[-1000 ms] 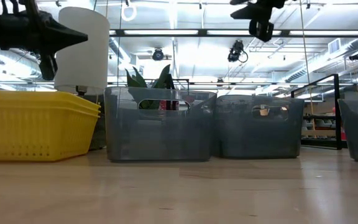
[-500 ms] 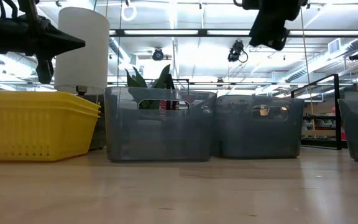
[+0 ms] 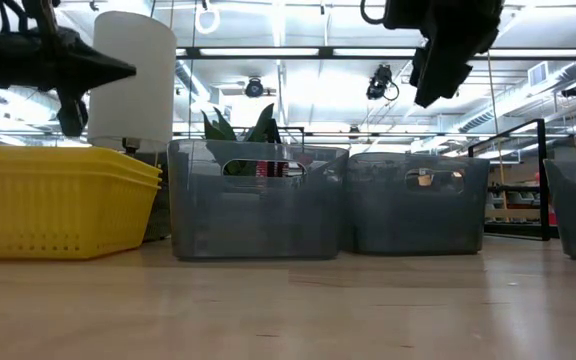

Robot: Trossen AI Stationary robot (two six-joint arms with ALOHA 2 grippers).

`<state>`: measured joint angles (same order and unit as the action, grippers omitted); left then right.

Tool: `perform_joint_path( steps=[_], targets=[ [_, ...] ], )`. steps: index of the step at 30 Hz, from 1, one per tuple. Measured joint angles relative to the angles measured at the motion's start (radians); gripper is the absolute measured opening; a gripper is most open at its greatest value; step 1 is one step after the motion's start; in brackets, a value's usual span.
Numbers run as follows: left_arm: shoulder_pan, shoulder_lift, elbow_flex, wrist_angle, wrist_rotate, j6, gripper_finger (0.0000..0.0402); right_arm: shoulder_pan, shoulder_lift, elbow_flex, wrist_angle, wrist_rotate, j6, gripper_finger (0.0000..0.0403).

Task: Stack baskets on shelf by color
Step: Stack the left gray bin on the middle gray bin

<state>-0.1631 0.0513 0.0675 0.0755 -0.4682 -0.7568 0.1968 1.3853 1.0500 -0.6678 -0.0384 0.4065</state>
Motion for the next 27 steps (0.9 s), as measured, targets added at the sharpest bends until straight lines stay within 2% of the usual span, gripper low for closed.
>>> perform_joint_path(
  steps=[6, 11, 19, 27],
  targets=[
    [0.000, 0.003, -0.058, 0.014, 0.003, -0.070, 0.0001, 0.007, 0.018, 0.000, -0.062, -0.028, -0.048, 0.0120],
    [-0.003, 0.013, -0.058, 0.016, 0.000, -0.043, 0.0001, 0.007, 0.021, 0.000, -0.061, -0.059, -0.083, 0.0159],
    [-0.003, 0.014, -0.058, 0.004, 0.001, -0.034, 0.0018, 0.019, 0.021, 0.000, -0.067, 0.042, -0.209, 0.0231],
    [-0.005, 0.014, -0.059, 0.009, 0.002, -0.034, 0.0019, 0.037, 0.021, 0.000, -0.069, 0.076, -0.190, 0.0234]
  ],
)
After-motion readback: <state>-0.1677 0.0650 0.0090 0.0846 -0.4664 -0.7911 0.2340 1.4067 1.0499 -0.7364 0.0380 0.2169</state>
